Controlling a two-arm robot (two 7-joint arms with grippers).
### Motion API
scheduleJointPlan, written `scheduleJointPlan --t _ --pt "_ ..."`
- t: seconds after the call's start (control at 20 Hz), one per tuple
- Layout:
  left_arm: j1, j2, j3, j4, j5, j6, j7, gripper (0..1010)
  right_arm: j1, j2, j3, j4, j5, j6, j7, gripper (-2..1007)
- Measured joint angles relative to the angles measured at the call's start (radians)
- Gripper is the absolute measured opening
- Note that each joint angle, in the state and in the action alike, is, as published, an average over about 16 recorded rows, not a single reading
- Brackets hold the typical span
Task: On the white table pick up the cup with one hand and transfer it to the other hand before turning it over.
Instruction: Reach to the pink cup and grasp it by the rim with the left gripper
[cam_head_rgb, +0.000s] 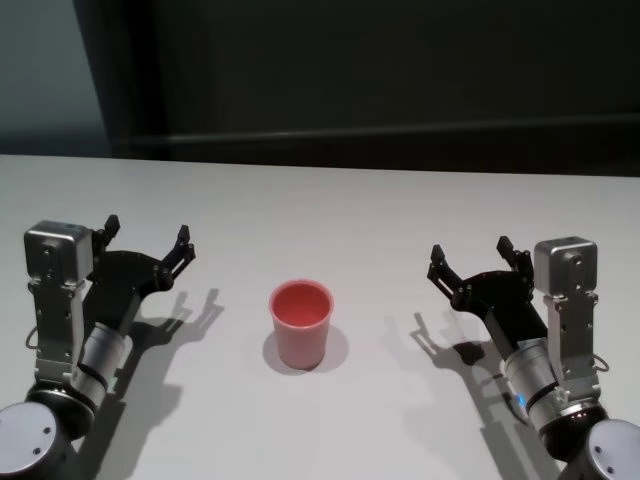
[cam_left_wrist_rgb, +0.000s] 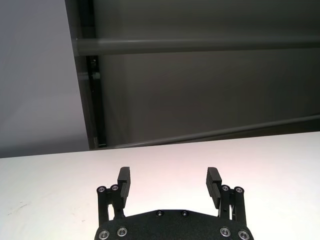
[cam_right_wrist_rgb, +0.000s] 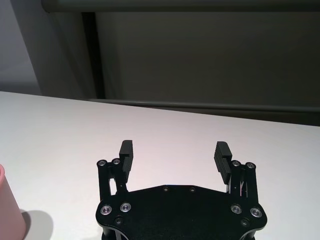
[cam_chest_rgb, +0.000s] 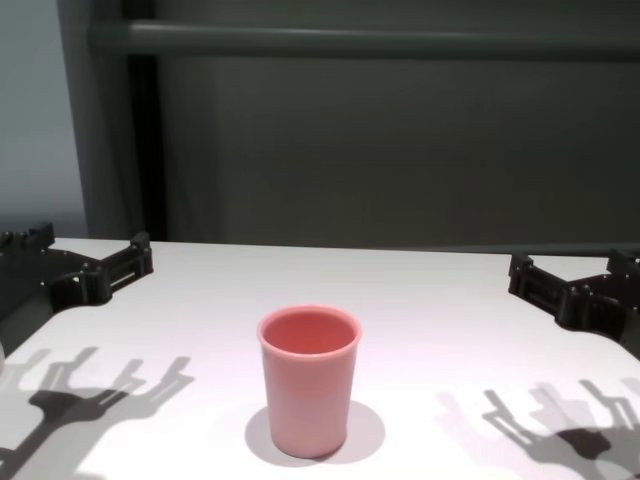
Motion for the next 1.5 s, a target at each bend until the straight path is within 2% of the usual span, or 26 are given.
scheduleJointPlan --t 1.5 --pt "0.000 0.000 0.000 0.000 0.000 0.000 0.000 1001 0.000 0.000 0.000 0.000 0.000 0.000 0.000 1002"
